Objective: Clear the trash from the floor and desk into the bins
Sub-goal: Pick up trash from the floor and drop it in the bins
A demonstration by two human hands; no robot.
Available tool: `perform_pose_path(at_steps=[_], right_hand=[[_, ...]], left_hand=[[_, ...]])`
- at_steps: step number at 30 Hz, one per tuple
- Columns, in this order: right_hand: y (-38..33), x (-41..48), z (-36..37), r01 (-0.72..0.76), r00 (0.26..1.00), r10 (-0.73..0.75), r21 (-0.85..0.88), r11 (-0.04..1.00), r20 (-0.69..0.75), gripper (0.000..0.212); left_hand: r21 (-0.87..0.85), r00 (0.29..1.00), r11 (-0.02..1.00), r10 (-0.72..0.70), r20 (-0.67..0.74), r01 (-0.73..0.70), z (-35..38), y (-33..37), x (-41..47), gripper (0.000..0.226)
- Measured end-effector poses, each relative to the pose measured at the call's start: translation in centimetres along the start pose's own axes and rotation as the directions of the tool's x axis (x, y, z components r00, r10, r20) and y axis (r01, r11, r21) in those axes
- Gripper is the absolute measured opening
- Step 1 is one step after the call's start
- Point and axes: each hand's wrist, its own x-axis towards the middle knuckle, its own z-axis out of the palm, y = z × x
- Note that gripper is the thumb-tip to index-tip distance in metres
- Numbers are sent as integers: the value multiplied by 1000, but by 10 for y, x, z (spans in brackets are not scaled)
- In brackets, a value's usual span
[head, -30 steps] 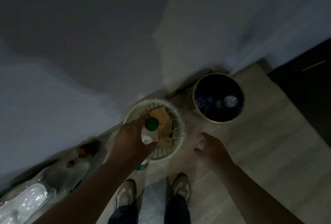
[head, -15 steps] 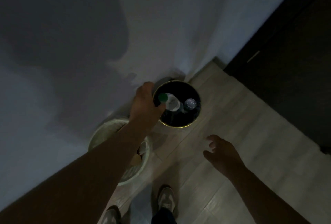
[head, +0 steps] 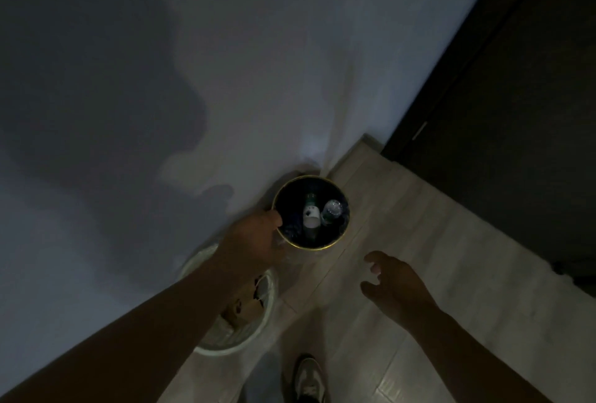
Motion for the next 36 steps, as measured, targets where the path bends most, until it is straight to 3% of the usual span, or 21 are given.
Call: perform_pose_path(at_steps=[3, 5, 7, 12, 18, 24, 28, 36], right_hand=[[-36, -32, -31, 75, 997, -78, -99, 992, -23, 53], [-64, -56, -61, 138, 987, -148, -152, 979, -59, 55], [-98, -84, -100, 205, 967, -231, -206, 957, -111, 53], [-188, -172, -204, 334, 875, -411, -292, 896, -258, 49], [-289, -288, -294, 493, 671, -619, -379, 783, -408, 50], [-363, -367, -351, 653, 372, -779, -453, 606, -505, 42], [-393, -390, -370, 757, 212, -867, -485, 437, -450, 41], [-435, -396, -367, 883, -22, -973, -460, 90, -232, 41]], left_hand=[[86, 999, 996, -4, 48, 0, -51, 12, -18, 25], [70, 998, 997, 15, 65, -20, -88, 25, -31, 30], [170, 997, 984, 39, 64, -49, -137, 43, -43, 43], [277, 977, 948, 187, -98, -153, -273, 83, -80, 57], [386, 871, 903, 334, -359, -187, -420, 130, -160, 53], [446, 768, 893, 331, -548, -66, -525, 168, -240, 49], [429, 713, 901, 260, -652, 64, -554, 194, -281, 47], [328, 581, 846, 28, -813, 419, -533, 217, -359, 46]])
